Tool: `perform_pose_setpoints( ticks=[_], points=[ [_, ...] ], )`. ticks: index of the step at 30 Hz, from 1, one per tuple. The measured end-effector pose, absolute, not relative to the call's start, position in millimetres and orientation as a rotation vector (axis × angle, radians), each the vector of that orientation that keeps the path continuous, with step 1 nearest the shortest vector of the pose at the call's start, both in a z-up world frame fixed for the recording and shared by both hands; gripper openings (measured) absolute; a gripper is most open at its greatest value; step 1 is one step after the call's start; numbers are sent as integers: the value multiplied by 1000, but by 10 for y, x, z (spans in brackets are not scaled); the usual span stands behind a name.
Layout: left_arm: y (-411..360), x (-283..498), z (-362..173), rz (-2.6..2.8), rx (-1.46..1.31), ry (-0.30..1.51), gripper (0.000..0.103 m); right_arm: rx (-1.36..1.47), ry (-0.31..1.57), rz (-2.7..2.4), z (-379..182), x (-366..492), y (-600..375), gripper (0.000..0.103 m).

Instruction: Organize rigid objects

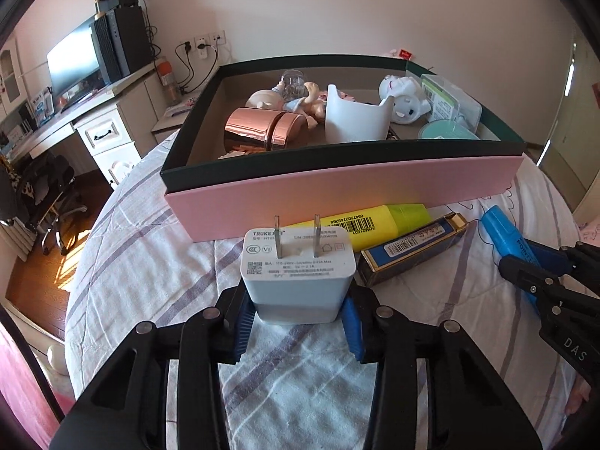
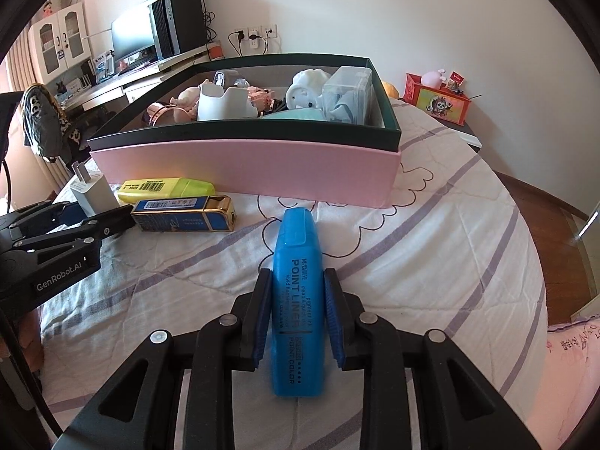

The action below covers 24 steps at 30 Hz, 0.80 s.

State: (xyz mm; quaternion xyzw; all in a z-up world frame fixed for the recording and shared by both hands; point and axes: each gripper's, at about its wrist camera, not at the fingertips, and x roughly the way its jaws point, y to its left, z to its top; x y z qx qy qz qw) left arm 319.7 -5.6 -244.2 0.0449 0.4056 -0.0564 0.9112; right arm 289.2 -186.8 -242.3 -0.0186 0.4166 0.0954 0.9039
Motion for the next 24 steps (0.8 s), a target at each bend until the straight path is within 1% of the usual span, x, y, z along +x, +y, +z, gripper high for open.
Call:
perform_pose_setpoints(
  ticks=[4, 9, 12, 18, 23, 24],
  points=[
    [8, 2915, -2346, -96, 68, 792, 41, -55, 799, 221, -2340, 2771, -1813, 27],
    [-20, 2532, -2150, -107, 28, 731, 41, 62, 712, 264, -2197, 2500, -1789, 27],
    [-72, 2325, -1964, -105, 36, 665, 41, 91, 631, 312, -1992, 2271, -1681, 27],
    [-23, 1927, -1535, -110, 17, 530, 41, 26, 464, 324, -1464, 1831, -1468, 27],
    [-5, 1683, -1291, -103, 29, 450, 41, -12, 413, 325, -1231, 1640, -1346, 27],
    [-5, 1636, -1251, -104, 33, 438, 38, -14, 400, 327, -1210, 1608, -1329, 27]
  ],
)
